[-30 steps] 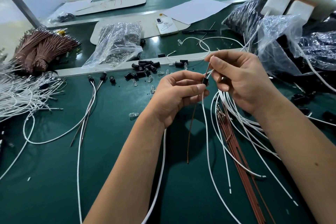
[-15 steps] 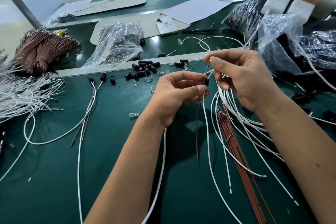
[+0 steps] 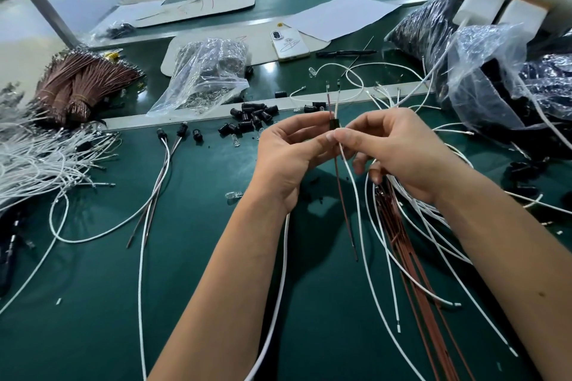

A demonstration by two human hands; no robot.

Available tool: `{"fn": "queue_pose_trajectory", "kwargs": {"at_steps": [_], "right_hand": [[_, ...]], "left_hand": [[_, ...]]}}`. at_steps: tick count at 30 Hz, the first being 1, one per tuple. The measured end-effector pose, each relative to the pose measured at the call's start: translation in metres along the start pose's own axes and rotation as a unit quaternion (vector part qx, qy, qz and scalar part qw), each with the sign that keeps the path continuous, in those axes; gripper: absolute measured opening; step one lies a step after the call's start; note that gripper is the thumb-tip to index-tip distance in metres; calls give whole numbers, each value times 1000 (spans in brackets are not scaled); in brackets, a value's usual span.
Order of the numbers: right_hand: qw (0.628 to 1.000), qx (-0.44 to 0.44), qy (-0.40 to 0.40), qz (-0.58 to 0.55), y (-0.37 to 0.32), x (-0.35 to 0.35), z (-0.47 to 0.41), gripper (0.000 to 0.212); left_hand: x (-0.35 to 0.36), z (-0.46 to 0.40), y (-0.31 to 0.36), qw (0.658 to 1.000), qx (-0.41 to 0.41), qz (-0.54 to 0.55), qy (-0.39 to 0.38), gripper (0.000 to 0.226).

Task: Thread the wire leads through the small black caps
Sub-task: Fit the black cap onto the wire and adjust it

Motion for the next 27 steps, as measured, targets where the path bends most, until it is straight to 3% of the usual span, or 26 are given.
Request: {"fn": "queue_pose_trajectory", "kwargs": {"at_steps": [9,14,22,27], "right_hand": [[994,73,-79,-20,4,1,2,24],[991,79,-105,-26,5,3,1,12],[985,88,-148,18,0,3,6,22],[969,92,-221,62,0,9,12,21]], "left_hand": [[-2,0,2,999,2,23,24,21],[-2,1,3,999,2,19,27,21],[-2,1,5,999,16,28,31,22],[-3,0,6,998,26,41,41,22]]}}
Point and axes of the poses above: each hand's wrist, its own z-axis away from the middle knuckle, its own x-axis out of the palm, y = z × x, the point moved 3 cm from there along -z, towards the middle knuckle, and after that the axes turned 3 degrees about y, right-handed, at the moved point
